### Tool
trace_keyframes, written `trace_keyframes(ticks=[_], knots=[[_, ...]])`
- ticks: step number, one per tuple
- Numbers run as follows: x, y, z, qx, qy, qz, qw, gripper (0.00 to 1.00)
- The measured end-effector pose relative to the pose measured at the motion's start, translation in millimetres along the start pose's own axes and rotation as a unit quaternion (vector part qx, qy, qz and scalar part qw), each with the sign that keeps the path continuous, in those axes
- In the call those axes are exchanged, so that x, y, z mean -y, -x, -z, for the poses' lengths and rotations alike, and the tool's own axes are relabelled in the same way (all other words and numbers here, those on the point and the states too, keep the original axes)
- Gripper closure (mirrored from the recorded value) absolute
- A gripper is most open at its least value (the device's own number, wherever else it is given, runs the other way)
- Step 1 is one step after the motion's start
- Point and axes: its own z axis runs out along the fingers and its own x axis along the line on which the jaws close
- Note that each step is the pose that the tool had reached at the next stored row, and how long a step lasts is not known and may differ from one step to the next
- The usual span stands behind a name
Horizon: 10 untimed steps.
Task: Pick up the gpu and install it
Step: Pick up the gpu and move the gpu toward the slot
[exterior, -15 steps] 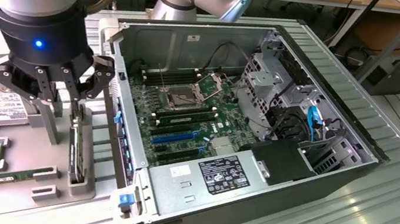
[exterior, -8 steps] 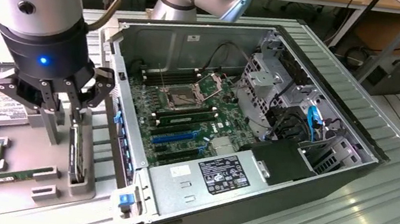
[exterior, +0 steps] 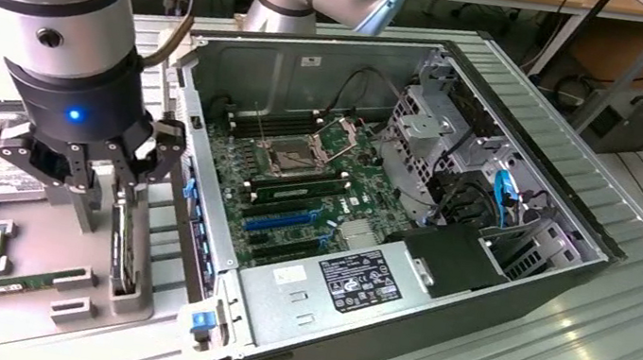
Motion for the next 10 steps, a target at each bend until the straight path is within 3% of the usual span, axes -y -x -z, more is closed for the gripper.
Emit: trace_keyframes(ticks=[10], knots=[[0.4,-0.5,-19.8,0.0,0.0,-0.001,1.0,0.62]])
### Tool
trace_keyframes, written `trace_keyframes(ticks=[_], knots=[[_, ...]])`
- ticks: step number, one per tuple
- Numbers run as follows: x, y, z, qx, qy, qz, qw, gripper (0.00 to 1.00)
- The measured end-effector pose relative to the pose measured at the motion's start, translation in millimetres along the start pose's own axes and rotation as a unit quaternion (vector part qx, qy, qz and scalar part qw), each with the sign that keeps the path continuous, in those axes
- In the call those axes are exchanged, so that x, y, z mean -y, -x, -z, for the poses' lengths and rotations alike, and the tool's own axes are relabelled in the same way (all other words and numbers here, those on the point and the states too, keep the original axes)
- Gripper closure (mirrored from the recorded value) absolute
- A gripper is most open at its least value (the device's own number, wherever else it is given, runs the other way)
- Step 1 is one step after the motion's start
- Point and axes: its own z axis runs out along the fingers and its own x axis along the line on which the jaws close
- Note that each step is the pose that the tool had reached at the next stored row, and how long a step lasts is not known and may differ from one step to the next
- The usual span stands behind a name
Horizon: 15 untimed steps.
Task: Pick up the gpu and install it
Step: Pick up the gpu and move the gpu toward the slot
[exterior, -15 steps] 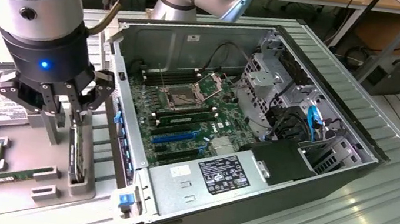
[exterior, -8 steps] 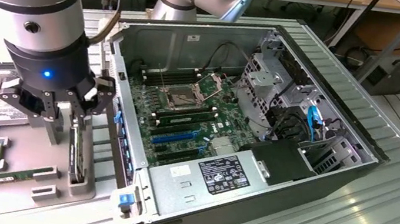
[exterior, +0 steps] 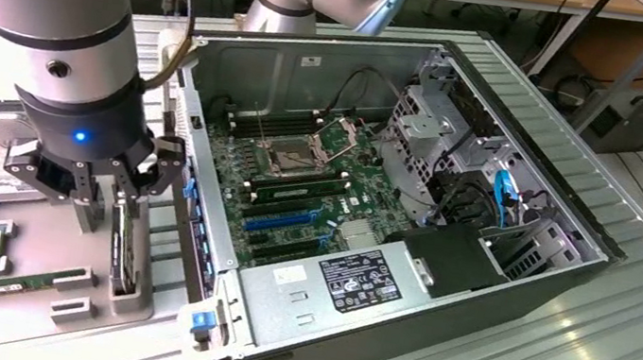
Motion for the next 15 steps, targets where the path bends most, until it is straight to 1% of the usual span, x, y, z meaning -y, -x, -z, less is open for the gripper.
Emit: trace_keyframes(ticks=[5,11,15], knots=[[-2.6,-0.5,-9.5,0.0001,0.0,-0.001,1.0,0.62],[-8.5,-1.7,-20.7,0.0001,-0.0001,-0.004,1.0,0.62],[-9.2,-4.1,-28.9,0.0003,-0.0002,-0.009,1.0,0.62]])
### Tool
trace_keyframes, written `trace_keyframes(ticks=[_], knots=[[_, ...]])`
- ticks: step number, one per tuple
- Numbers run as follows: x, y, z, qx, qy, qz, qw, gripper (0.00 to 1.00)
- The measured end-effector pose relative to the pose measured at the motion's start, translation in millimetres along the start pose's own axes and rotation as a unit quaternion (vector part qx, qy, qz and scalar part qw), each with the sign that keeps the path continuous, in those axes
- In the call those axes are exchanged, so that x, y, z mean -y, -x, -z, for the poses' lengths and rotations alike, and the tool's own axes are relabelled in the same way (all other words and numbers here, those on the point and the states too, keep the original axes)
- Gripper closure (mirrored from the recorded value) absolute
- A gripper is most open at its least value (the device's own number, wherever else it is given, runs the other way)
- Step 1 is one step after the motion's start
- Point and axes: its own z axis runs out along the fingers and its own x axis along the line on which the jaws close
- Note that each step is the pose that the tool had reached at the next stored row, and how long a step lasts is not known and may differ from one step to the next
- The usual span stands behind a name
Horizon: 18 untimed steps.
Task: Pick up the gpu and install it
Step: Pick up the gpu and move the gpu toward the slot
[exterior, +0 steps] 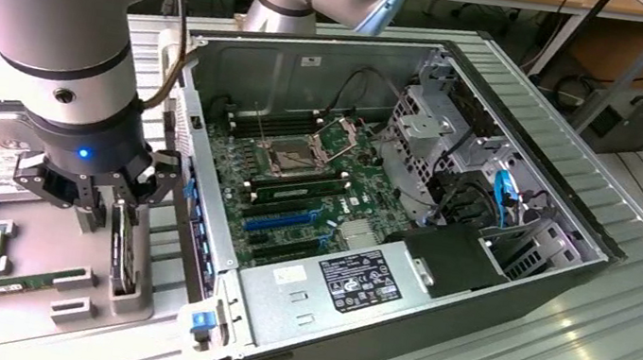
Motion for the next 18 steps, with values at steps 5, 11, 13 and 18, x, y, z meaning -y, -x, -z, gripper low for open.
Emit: trace_keyframes(ticks=[5,11,13,18], knots=[[-0.2,-1.0,-10.2,0.0002,-0.0002,-0.007,1.0,0.62],[-0.1,-1.3,-16.1,0.0,0.0015,-0.007,1.0,0.62],[-0.1,-1.2,-16.2,0.0,0.0016,-0.007,1.0,0.62],[-0.1,-1.2,-16.2,0.0001,0.0016,-0.007,1.0,0.62]])
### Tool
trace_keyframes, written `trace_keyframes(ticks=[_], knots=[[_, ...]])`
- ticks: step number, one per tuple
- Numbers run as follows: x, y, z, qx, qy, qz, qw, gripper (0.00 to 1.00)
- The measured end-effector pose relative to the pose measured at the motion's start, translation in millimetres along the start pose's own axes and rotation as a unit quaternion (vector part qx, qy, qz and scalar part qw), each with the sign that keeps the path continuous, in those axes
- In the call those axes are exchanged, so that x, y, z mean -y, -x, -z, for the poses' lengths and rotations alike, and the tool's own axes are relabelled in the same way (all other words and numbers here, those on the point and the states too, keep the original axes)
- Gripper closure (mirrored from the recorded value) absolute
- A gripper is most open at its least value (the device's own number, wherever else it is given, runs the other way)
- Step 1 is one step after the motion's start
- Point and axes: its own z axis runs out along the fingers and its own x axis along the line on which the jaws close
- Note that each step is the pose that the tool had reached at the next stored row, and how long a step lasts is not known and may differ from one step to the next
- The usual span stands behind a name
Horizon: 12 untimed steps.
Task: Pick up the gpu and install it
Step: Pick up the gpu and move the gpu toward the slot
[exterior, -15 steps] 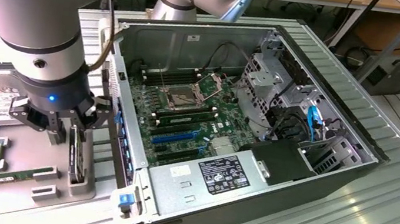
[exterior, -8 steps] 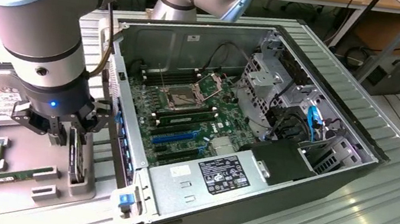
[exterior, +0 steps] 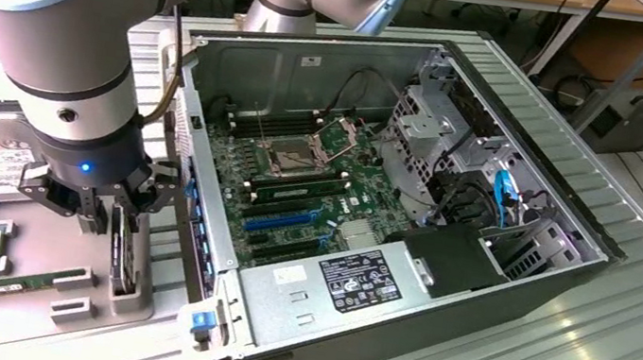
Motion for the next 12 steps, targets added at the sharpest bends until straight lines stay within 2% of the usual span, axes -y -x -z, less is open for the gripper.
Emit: trace_keyframes(ticks=[9,10,11,12], knots=[[0.0,0.3,-0.1,0.0,0.0,0.0,1.0,0.62],[0.0,0.3,-0.1,0.0,0.0,0.0,1.0,0.64],[0.0,0.3,-0.1,0.0,-0.0001,0.0,1.0,0.71],[0.0,0.3,-0.1,0.0,0.0,0.0,1.0,0.71]])
